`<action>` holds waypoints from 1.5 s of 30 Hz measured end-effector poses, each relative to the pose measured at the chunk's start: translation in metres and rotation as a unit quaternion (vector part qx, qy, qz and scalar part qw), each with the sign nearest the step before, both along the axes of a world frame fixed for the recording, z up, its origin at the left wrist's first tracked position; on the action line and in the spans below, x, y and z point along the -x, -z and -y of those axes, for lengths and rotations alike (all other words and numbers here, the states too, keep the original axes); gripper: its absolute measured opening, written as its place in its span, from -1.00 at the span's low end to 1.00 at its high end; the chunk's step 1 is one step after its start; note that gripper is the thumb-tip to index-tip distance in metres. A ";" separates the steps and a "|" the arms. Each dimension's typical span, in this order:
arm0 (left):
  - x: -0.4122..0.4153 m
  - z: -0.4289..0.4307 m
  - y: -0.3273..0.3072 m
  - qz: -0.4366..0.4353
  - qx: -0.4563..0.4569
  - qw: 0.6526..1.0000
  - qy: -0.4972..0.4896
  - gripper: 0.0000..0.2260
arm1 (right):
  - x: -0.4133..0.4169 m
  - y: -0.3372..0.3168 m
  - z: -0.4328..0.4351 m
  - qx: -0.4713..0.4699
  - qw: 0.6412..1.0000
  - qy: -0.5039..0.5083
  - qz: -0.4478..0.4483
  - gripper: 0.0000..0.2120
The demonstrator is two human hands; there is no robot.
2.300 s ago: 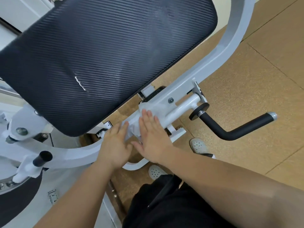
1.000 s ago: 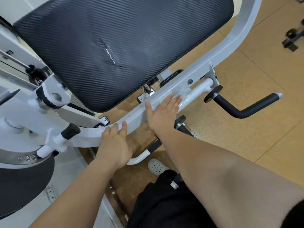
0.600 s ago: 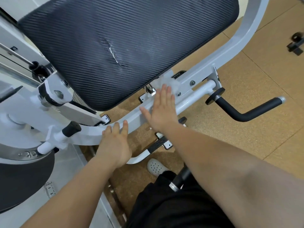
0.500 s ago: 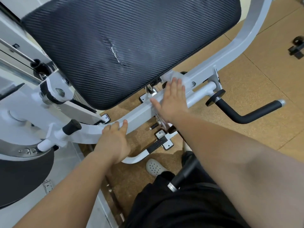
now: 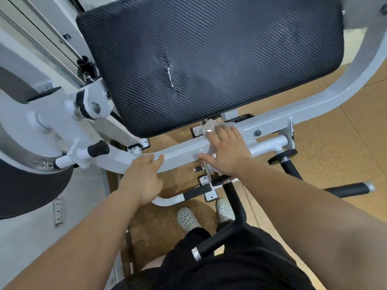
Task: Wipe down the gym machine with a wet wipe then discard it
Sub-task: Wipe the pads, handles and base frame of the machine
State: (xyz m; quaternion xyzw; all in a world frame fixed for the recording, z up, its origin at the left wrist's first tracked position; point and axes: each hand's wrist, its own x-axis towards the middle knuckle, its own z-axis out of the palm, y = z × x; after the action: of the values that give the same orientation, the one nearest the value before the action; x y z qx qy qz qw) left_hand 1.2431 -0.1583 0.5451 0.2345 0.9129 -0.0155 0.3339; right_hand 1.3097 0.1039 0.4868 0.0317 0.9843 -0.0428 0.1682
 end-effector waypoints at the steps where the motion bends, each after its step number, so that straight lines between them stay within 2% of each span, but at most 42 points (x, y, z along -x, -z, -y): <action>1: -0.006 0.001 0.001 -0.023 0.011 1.000 0.012 -0.36 | 0.000 0.000 -0.009 -0.006 1.000 0.013 -0.001 -0.09; 3: -0.021 0.006 0.002 -0.074 0.031 0.997 0.021 -0.32 | -0.002 -0.001 -0.015 -0.010 1.000 0.024 0.003 -0.02; 6: -0.043 0.017 0.002 -0.114 0.044 0.992 -0.038 -0.30 | -0.008 -0.004 0.007 -0.010 1.000 0.009 0.007 0.07; 11: -0.059 0.045 -0.008 -0.133 0.065 0.982 -0.119 -0.30 | 0.005 -0.003 0.084 0.047 0.990 -0.125 0.034 0.09; 15: -0.050 0.061 -0.022 -0.146 0.060 0.981 -0.111 -0.34 | 0.027 -0.004 0.133 0.088 0.970 -0.222 0.052 0.09; 19: -0.030 0.075 -0.026 -0.146 0.046 0.985 -0.084 -0.33 | 0.030 -0.002 0.128 0.095 0.968 -0.229 0.033 -0.02; 22: -0.015 0.090 -0.021 -0.142 0.030 0.988 -0.045 -0.32 | 0.021 0.004 0.103 0.046 0.986 -0.161 0.003 -0.11; 25: -0.004 0.112 -0.015 -0.148 -0.006 0.989 0.008 -0.33 | 0.011 0.003 0.099 0.001 0.999 -0.031 -0.011 -0.04; 27: 0.003 0.129 -0.016 -0.159 -0.018 0.986 0.045 -0.34 | 0.012 -0.002 0.118 0.008 0.999 0.053 0.002 0.07; 29: 0.012 0.143 -0.018 -0.172 -0.019 0.981 0.084 -0.33 | 0.017 -0.006 0.148 0.024 0.993 0.117 0.004 0.05; 32: 0.025 0.156 -0.019 -0.157 -0.021 0.979 0.128 -0.31 | 0.028 -0.010 0.211 0.090 0.990 0.110 0.009 -0.01; 35: 0.032 0.162 -0.020 -0.141 -0.023 0.977 0.160 -0.26 | 0.031 -0.010 0.260 0.160 0.979 0.126 -0.003 -0.04; 38: 0.036 0.163 -0.021 -0.127 -0.011 0.979 0.162 -0.25 | 0.024 0.002 0.255 0.150 0.976 0.157 -0.024 -0.09; 41: 0.035 0.162 -0.018 -0.119 -0.014 0.980 0.158 -0.25 | 0.014 0.020 0.224 0.123 0.957 0.256 -0.059 -0.10; 45: 0.038 0.164 -0.024 -0.111 -0.005 0.978 0.179 -0.28 | 0.023 0.029 0.220 0.147 0.917 0.358 -0.096 -0.08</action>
State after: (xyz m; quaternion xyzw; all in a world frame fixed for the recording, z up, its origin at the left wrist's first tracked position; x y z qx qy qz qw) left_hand 1.2048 -0.3225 0.5688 0.3925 0.8877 -0.0963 0.2207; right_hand 1.2867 -0.1156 0.4577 0.3529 0.9011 -0.2472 0.0488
